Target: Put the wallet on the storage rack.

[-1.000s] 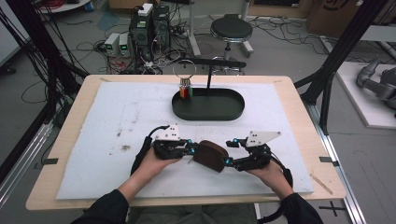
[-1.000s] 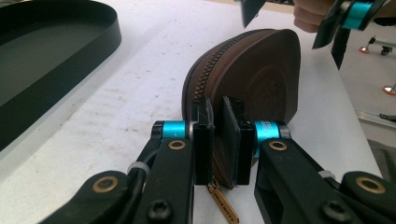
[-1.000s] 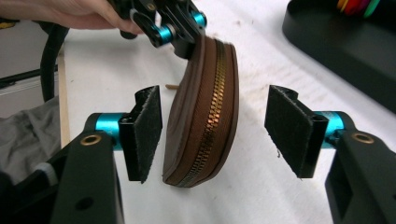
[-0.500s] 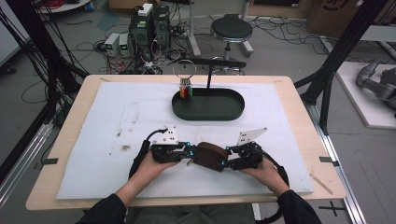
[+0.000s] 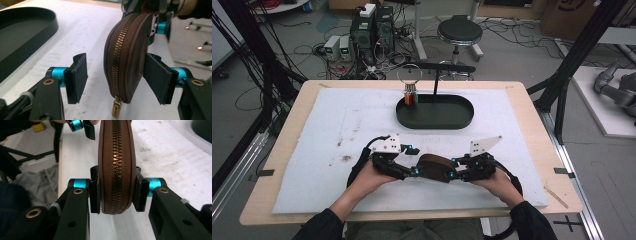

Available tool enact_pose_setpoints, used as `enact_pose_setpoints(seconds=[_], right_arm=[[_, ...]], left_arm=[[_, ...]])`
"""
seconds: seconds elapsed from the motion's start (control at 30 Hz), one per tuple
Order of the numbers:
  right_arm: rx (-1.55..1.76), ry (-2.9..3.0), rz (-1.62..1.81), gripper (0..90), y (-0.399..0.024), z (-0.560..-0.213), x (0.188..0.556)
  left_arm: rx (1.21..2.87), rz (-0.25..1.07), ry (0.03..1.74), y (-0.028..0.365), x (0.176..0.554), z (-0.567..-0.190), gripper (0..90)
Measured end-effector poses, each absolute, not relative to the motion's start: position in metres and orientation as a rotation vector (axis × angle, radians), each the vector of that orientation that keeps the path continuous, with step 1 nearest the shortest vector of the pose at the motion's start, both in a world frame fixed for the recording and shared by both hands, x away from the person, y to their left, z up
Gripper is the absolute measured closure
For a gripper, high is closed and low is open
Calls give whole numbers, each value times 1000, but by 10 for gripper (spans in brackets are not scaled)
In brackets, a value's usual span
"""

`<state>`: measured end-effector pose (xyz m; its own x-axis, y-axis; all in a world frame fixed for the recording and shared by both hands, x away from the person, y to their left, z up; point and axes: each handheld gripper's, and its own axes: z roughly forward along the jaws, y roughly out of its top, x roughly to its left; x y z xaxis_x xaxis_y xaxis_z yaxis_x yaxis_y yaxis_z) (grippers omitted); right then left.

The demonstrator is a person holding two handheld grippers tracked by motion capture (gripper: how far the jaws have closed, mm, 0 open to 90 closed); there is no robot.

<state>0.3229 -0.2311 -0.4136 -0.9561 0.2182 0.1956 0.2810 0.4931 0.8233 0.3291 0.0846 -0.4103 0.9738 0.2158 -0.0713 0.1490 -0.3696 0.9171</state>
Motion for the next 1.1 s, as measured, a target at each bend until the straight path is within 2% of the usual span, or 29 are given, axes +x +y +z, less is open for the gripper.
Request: enact_pose_setpoints(seconds=[0.2,0.37,0.57,0.63,0.77,0.97,1.1], right_arm=[[-352,-2676,-1460,659,-223,-410,320],[-330,-2673,-1466,658,-220,-407,319],[-328,-2666,-1490,651,-219,-405,321],[-335,-2658,-1505,617,-219,-404,322],[-371,-2643,-1541,529,-220,-402,323],[-373,-2638,-1597,569,-216,-397,323],[-356,-2632,-1636,625,-215,-394,324]], left_arm=[[1927,-21,200,84,327,-410,401],[1947,-36,161,84,325,-410,576],[1925,-46,160,88,327,-409,636],[1905,-54,157,90,327,-408,655],[1855,-71,173,96,328,-405,668],[1793,-83,201,105,330,-400,668],[1791,-57,200,107,328,-397,658]])
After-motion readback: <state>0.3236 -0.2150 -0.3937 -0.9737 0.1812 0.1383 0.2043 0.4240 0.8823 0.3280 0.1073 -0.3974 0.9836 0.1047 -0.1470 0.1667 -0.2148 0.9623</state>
